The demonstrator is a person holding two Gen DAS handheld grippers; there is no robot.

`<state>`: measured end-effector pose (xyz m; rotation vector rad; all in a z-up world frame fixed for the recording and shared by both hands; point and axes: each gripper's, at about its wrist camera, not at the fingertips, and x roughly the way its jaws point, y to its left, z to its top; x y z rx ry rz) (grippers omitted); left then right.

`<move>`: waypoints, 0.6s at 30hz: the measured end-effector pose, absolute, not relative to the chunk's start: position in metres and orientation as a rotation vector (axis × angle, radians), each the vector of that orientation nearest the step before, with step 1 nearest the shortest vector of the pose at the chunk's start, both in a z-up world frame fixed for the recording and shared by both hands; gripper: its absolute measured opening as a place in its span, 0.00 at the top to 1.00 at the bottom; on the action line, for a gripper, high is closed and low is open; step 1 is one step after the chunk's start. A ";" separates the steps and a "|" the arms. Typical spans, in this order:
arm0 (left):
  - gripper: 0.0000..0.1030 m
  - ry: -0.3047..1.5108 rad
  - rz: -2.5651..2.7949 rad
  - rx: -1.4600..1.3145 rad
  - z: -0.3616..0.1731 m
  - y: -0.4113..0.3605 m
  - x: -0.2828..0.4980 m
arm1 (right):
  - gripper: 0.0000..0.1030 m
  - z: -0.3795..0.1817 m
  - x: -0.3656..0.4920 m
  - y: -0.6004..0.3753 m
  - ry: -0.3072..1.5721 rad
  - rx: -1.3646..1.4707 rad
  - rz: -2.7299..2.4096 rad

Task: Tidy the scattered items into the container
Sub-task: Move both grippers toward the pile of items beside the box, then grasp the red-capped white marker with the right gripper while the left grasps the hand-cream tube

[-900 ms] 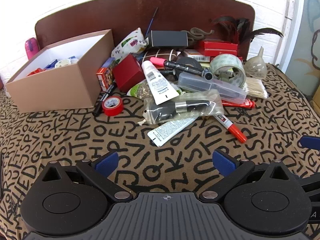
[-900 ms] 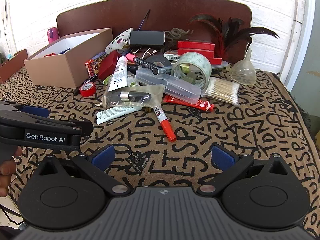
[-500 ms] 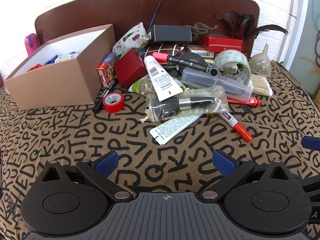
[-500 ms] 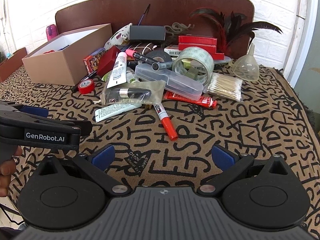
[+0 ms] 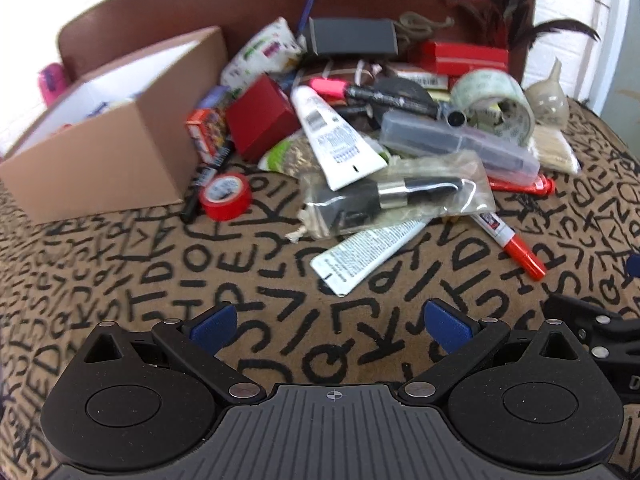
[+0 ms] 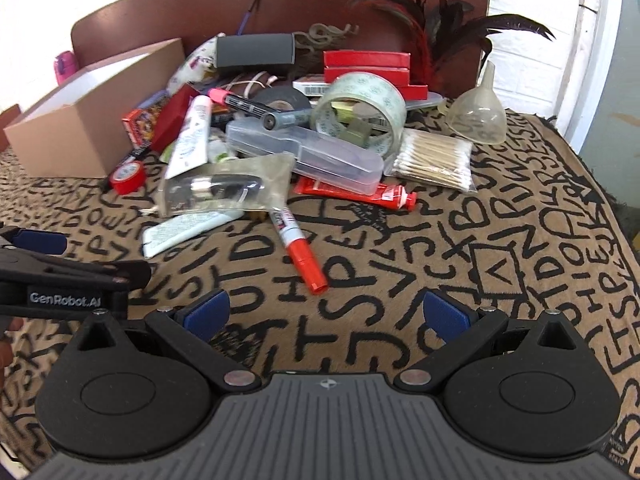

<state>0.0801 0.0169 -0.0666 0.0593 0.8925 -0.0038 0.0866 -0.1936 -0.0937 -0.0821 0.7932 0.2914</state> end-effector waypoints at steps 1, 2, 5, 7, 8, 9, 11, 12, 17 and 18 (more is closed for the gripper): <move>0.00 0.899 -0.017 0.055 -0.070 0.018 0.084 | 0.01 -0.098 0.090 -0.193 0.801 -0.083 0.295; 0.00 0.903 -0.025 0.054 -0.073 0.018 0.088 | 0.01 -0.101 0.094 -0.193 0.813 -0.077 0.303; 0.01 0.894 -0.038 0.076 -0.078 0.017 0.098 | 0.01 -0.111 0.104 -0.194 0.827 -0.033 0.350; 0.06 0.897 -0.058 0.088 -0.081 0.018 0.106 | 0.03 -0.114 0.108 -0.194 0.803 -0.031 0.380; 0.10 0.904 -0.073 0.083 -0.083 0.019 0.111 | 0.06 -0.115 0.110 -0.192 0.789 -0.042 0.389; 0.15 0.917 -0.088 0.069 -0.086 0.021 0.117 | 0.07 -0.116 0.112 -0.190 0.780 -0.054 0.396; 0.23 0.952 -0.119 0.027 -0.091 0.025 0.128 | 0.17 -0.119 0.119 -0.186 0.784 -0.057 0.405; 0.24 0.957 -0.130 0.014 -0.093 0.026 0.133 | 0.21 -0.121 0.124 -0.185 0.793 -0.048 0.411; 0.30 0.932 -0.166 0.044 -0.095 0.024 0.146 | 0.40 -0.128 0.139 -0.173 0.799 -0.058 0.419; 0.29 0.926 -0.167 0.045 -0.096 0.023 0.148 | 0.42 -0.128 0.142 -0.170 0.793 -0.068 0.421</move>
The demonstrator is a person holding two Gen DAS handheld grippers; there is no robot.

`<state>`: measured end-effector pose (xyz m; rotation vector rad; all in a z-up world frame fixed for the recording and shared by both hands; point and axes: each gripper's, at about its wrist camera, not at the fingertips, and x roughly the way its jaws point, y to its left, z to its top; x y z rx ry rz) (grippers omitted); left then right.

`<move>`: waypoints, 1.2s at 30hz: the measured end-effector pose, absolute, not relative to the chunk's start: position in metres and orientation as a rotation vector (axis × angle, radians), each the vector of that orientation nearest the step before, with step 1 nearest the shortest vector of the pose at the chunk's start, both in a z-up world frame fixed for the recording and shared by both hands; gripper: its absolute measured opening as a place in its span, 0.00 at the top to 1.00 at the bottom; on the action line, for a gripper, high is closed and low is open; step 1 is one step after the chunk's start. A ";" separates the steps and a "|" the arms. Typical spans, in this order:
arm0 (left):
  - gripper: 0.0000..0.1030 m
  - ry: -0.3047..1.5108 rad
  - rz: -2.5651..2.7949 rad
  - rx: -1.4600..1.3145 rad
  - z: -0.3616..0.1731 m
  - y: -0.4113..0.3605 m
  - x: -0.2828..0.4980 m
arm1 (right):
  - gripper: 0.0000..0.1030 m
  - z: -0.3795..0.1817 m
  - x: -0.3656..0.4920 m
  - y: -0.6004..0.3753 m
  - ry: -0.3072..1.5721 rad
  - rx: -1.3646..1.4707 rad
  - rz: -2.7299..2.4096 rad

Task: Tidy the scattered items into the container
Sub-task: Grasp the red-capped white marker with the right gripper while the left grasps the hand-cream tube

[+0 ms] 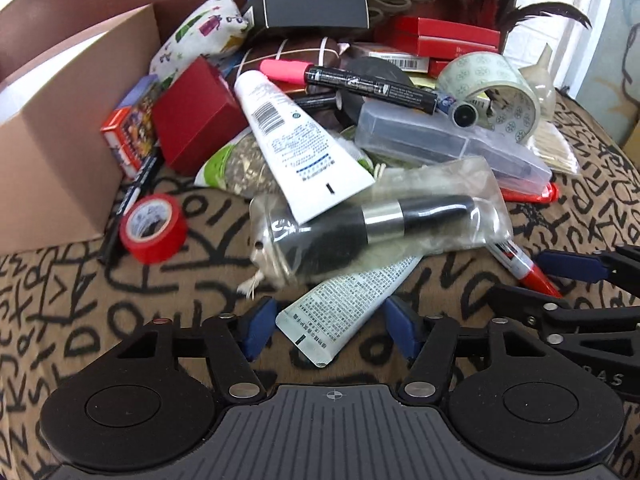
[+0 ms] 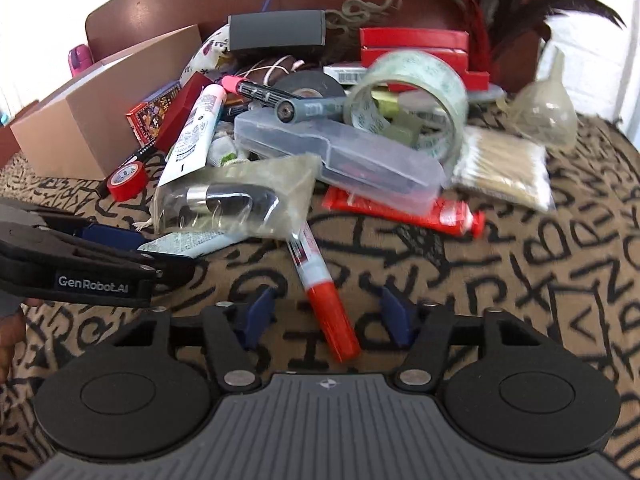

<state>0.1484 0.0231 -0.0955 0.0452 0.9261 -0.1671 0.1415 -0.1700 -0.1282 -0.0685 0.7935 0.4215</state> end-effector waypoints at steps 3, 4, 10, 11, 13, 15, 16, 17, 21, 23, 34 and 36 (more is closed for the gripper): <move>0.33 0.914 -0.174 0.059 -0.097 0.020 0.153 | 0.50 -0.130 0.149 -0.160 0.783 -0.078 0.433; 0.37 0.915 -0.171 0.059 -0.097 0.020 0.153 | 0.55 -0.131 0.151 -0.157 0.779 -0.084 0.440; 0.58 0.927 -0.202 0.054 -0.092 0.023 0.143 | 0.83 -0.128 0.144 -0.140 0.830 -0.030 0.545; 0.62 0.931 -0.209 0.050 -0.092 0.024 0.138 | 0.83 -0.128 0.138 -0.139 0.833 -0.031 0.549; 0.66 0.935 -0.221 0.047 -0.091 0.025 0.127 | 0.83 -0.127 0.125 -0.139 0.842 -0.025 0.561; 0.70 0.940 -0.233 0.050 -0.089 0.025 0.113 | 0.83 -0.125 0.113 -0.142 0.858 -0.015 0.579; 0.70 0.946 -0.239 0.050 -0.088 0.025 0.106 | 0.83 -0.123 0.106 -0.142 0.862 -0.016 0.586; 0.70 0.952 -0.244 0.050 -0.087 0.026 0.099 | 0.83 -0.122 0.099 -0.142 0.866 -0.019 0.592; 0.70 0.982 -0.277 0.011 -0.081 0.034 0.074 | 0.82 -0.115 0.078 -0.144 0.891 -0.010 0.623; 0.70 0.988 -0.291 -0.011 -0.079 0.037 0.064 | 0.81 -0.113 0.070 -0.145 0.897 -0.005 0.642; 0.69 0.970 -0.269 -0.015 -0.080 0.032 0.065 | 0.83 -0.114 0.074 -0.152 0.898 0.064 0.596; 0.96 0.949 -0.296 -0.050 -0.072 0.036 0.062 | 0.83 -0.105 0.070 -0.152 0.859 0.056 0.606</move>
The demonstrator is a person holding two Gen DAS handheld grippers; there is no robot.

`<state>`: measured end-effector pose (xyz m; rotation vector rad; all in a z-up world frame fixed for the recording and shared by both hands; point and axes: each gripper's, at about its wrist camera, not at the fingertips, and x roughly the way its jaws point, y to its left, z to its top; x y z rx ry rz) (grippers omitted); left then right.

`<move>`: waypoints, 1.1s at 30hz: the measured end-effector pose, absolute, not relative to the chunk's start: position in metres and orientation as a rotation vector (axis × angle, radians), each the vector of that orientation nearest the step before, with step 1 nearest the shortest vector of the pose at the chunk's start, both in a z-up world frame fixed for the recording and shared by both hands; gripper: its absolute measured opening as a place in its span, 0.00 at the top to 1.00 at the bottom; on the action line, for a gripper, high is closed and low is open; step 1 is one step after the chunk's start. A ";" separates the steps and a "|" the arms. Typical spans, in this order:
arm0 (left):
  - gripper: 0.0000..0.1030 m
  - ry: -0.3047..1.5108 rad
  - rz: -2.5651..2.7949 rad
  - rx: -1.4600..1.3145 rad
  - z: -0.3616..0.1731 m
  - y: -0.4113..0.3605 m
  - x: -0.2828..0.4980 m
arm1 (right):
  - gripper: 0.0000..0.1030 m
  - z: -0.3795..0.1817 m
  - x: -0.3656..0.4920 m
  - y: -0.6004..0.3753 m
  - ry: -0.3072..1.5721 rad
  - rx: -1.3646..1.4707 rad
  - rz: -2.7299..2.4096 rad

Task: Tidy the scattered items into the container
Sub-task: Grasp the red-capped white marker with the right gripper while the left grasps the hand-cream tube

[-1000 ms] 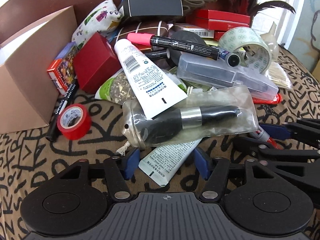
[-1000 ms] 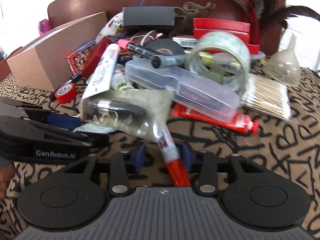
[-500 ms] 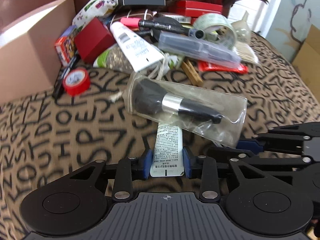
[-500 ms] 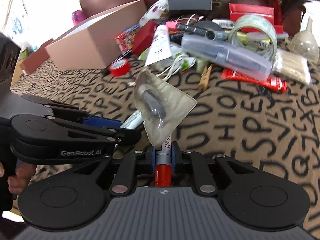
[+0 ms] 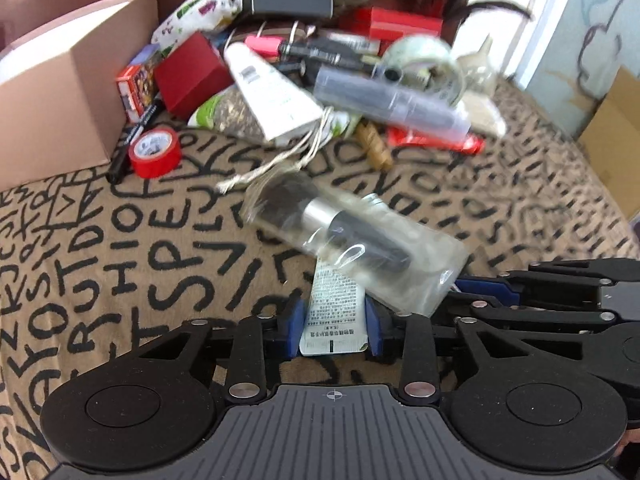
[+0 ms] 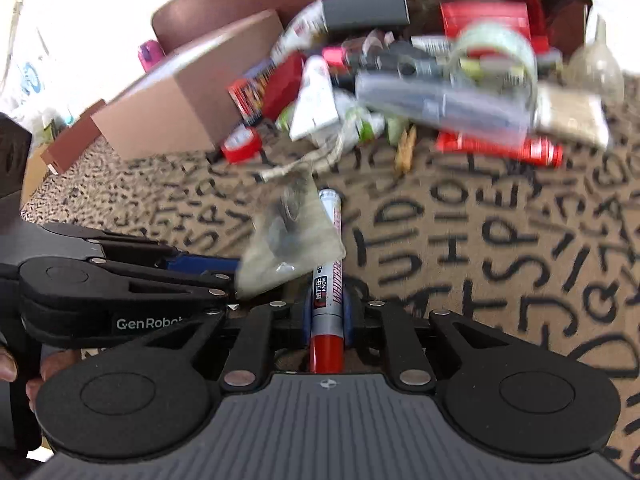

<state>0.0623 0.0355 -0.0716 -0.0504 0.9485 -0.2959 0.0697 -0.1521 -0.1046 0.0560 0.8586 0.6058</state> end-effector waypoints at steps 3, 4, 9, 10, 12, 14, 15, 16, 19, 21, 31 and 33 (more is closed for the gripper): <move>0.96 0.898 -0.330 -0.109 -0.052 0.041 0.059 | 0.83 -0.088 0.066 -0.148 0.808 0.043 0.634; 0.96 0.876 -0.325 -0.101 -0.047 0.041 0.058 | 0.83 -0.083 0.066 -0.146 0.790 0.036 0.637; 0.90 0.866 -0.298 -0.111 -0.044 0.050 0.057 | 0.83 -0.070 0.068 -0.141 0.741 0.032 0.646; 0.77 0.883 -0.304 -0.117 -0.048 0.051 0.057 | 0.83 -0.071 0.068 -0.141 0.741 0.028 0.641; 0.64 0.925 -0.321 -0.128 -0.057 0.052 0.057 | 0.83 -0.076 0.071 -0.143 0.761 0.025 0.623; 0.51 0.942 -0.337 -0.114 -0.063 0.049 0.056 | 0.83 -0.081 0.073 -0.147 0.783 0.036 0.600; 0.45 0.942 -0.342 -0.098 -0.067 0.045 0.056 | 0.83 -0.083 0.073 -0.149 0.790 0.044 0.592; 0.44 0.939 -0.347 -0.075 -0.071 0.041 0.057 | 0.83 -0.084 0.073 -0.151 0.794 0.050 0.586; 0.42 0.951 -0.339 -0.038 -0.082 0.030 0.067 | 0.83 -0.085 0.074 -0.158 0.785 0.047 0.545; 0.42 0.956 -0.340 -0.041 -0.088 0.027 0.072 | 0.83 -0.086 0.076 -0.164 0.787 0.054 0.525; 0.70 0.924 -0.351 -0.058 -0.067 0.034 0.074 | 0.83 -0.084 0.079 -0.180 0.774 0.074 0.477; 0.70 0.910 -0.352 -0.068 -0.058 0.043 0.066 | 0.84 -0.080 0.079 -0.185 0.759 0.076 0.462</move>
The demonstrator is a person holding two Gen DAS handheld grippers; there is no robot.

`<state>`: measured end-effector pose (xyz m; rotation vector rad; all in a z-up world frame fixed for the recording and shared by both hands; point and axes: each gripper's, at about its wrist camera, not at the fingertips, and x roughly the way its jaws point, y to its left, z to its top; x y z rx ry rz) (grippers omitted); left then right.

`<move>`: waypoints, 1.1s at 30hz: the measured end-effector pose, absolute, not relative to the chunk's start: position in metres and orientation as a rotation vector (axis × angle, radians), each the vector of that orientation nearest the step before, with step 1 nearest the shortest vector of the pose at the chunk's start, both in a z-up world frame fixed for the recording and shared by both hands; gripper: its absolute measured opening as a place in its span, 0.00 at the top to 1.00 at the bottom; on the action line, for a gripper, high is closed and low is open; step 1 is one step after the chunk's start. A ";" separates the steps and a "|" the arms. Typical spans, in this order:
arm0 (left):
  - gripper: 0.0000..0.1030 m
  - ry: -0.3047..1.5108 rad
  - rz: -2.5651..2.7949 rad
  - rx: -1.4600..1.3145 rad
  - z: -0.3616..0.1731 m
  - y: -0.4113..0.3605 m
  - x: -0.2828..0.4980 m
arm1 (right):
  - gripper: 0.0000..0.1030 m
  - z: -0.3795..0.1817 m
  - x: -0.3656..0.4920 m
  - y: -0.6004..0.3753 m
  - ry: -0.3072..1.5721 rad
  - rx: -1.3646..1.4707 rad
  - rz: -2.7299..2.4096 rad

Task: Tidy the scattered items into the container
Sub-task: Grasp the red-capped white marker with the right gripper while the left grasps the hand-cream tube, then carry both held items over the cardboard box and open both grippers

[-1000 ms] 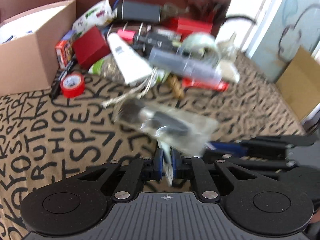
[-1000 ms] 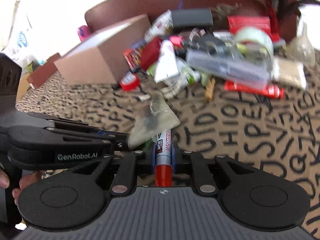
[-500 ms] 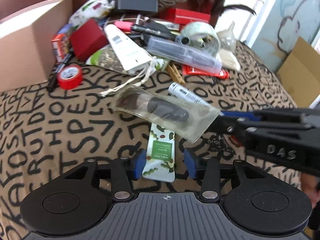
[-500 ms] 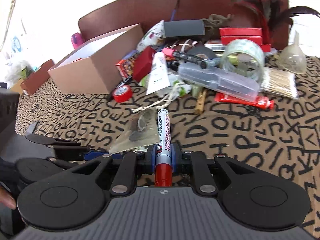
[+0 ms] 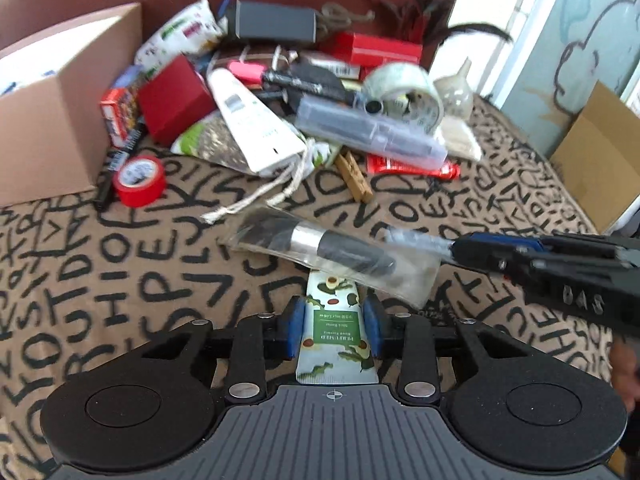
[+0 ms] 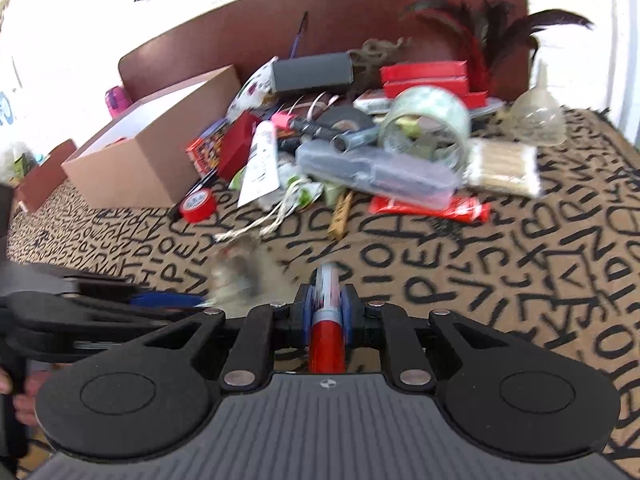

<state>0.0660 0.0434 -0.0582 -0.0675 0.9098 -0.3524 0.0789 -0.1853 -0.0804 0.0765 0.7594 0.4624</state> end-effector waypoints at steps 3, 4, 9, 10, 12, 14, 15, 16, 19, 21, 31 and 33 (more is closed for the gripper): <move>0.70 0.899 -0.329 -0.067 -0.048 0.058 0.052 | 0.84 -0.074 0.076 -0.190 0.738 0.075 0.464; 0.70 0.897 -0.316 -0.064 -0.046 0.062 0.048 | 0.84 -0.073 0.075 -0.189 0.734 0.072 0.475; 0.70 0.928 -0.258 -0.019 -0.053 0.077 0.034 | 0.89 -0.070 0.067 -0.174 0.740 0.031 0.558; 0.70 0.951 -0.255 -0.002 -0.059 0.077 0.035 | 0.89 -0.073 0.067 -0.171 0.758 0.008 0.563; 0.58 0.981 -0.258 -0.002 -0.069 0.075 0.036 | 0.89 -0.081 0.068 -0.167 0.797 -0.032 0.541; 0.52 0.988 -0.260 -0.003 -0.076 0.073 0.038 | 0.87 -0.089 0.069 -0.168 0.830 -0.051 0.508; 0.49 0.989 -0.261 -0.004 -0.078 0.072 0.040 | 0.87 -0.092 0.069 -0.170 0.846 -0.055 0.501; 0.48 0.989 -0.264 -0.004 -0.080 0.071 0.042 | 0.87 -0.095 0.068 -0.171 0.857 -0.057 0.498; 0.44 0.981 -0.268 0.007 -0.081 0.067 0.047 | 0.86 -0.099 0.069 -0.173 0.874 -0.053 0.495; 0.42 0.976 -0.271 0.011 -0.083 0.064 0.051 | 0.86 -0.101 0.069 -0.172 0.877 -0.052 0.501; 0.59 0.959 -0.292 0.077 -0.086 0.053 0.048 | 0.70 -0.110 0.065 -0.159 0.924 -0.089 0.551; 0.58 0.948 -0.299 0.091 -0.088 0.051 0.048 | 0.70 -0.114 0.062 -0.156 0.914 -0.113 0.543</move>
